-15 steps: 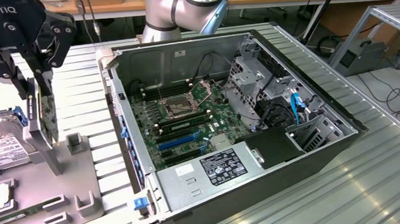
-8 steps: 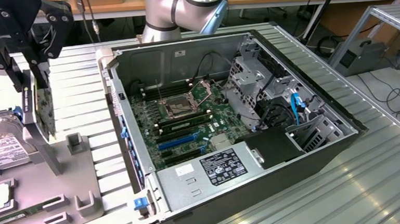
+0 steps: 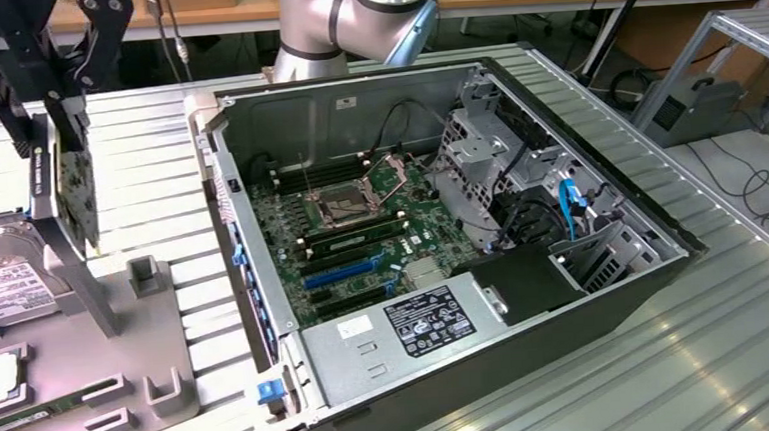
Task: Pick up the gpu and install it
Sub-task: 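Pick up the gpu and move the gpu toward the slot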
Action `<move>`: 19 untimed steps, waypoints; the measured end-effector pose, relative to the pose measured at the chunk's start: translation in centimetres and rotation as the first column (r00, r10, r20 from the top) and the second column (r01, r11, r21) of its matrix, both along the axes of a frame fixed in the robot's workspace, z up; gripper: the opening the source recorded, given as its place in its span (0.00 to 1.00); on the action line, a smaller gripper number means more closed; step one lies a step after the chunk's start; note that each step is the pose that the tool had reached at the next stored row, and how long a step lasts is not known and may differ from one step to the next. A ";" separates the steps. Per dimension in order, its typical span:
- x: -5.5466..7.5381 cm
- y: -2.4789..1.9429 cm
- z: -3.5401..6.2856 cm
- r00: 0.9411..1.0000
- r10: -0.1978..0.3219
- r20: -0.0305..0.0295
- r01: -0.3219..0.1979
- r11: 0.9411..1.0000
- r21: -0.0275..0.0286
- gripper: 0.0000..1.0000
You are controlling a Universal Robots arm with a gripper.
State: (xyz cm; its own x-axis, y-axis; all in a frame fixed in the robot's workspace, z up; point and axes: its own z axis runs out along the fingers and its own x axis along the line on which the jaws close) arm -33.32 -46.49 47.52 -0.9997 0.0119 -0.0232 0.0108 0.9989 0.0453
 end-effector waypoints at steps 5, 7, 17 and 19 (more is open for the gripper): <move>0.0 0.00 1.43 1.000 0.000 0.000 0.000 1.000 0.000 0.27; 0.0 0.00 2.04 1.000 0.000 0.000 0.000 1.000 0.000 0.27; 0.0 0.00 4.64 1.000 0.000 0.000 0.000 1.000 0.000 0.27; 0.0 0.00 5.09 1.000 0.000 0.000 0.000 1.000 0.000 0.27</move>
State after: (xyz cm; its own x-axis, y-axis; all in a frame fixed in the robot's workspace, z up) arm -33.31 -46.49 52.60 -0.9997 0.0118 -0.0231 0.0108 0.9989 0.0453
